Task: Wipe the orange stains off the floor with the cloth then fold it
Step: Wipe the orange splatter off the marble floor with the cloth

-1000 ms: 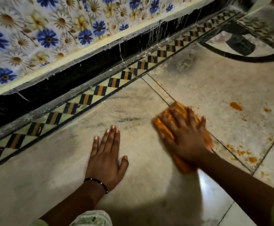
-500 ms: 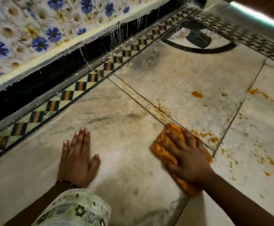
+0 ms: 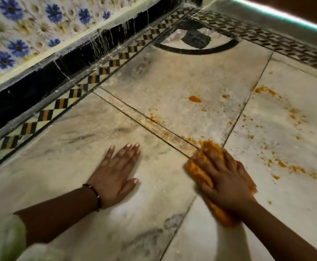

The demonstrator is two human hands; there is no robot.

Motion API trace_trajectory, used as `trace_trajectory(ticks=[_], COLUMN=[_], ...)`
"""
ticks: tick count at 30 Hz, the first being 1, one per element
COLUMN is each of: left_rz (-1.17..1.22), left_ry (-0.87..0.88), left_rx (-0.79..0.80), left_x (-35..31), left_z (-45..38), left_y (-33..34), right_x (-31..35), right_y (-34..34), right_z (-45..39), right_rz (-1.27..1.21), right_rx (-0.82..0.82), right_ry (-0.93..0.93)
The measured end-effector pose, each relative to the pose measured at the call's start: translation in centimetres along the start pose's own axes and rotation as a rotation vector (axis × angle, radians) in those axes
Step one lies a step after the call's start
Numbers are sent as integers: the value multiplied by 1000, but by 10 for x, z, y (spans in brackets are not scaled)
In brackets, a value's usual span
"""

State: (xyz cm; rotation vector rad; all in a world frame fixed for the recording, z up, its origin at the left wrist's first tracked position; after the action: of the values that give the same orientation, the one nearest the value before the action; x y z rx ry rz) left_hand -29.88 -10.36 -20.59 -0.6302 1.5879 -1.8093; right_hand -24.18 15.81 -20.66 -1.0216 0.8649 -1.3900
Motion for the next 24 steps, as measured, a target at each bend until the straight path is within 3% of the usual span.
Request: trace_trajectory(ticks=[3,7,9,13,16,20,24], left_rz=[56,206,211,122,124,138,133], left_ry=[-186,-349,-384,-362,-373,-375,-380], left_rx=[-17,-76,-74,-50,-51,-41,-67], left_x=[-20,-64,-81,-90,-91,-93,-93], left_z=[-28,-41,-41,-41,-41,-40,-41], left_y=[8,14,19,26,23,24,21], right_x=[13,40,19,-63,-73,-17,-5], right_y=[-3,7,18,22,6,-1,18], right_z=[-30,8,47,71,31,2,65], right_rz=[-70,-16,26,-82,-165,-51,-2], right_rx=[-9,12,-34,-12,-51,-2,-53], right_ry=[81,-169,-188,133,262,15,-202])
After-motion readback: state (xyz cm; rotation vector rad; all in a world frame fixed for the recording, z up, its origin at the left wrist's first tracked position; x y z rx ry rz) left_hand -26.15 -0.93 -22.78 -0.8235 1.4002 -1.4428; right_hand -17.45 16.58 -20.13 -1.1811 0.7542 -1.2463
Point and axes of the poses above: each hand's wrist, its own z-axis away from the middle knuckle, its own y-axis out of the palm, x = y × z, the point moved 8 cm from there along -z, towards the middle knuckle, and after that the axes turned 7 degrees about x, right-handed, at the moved point
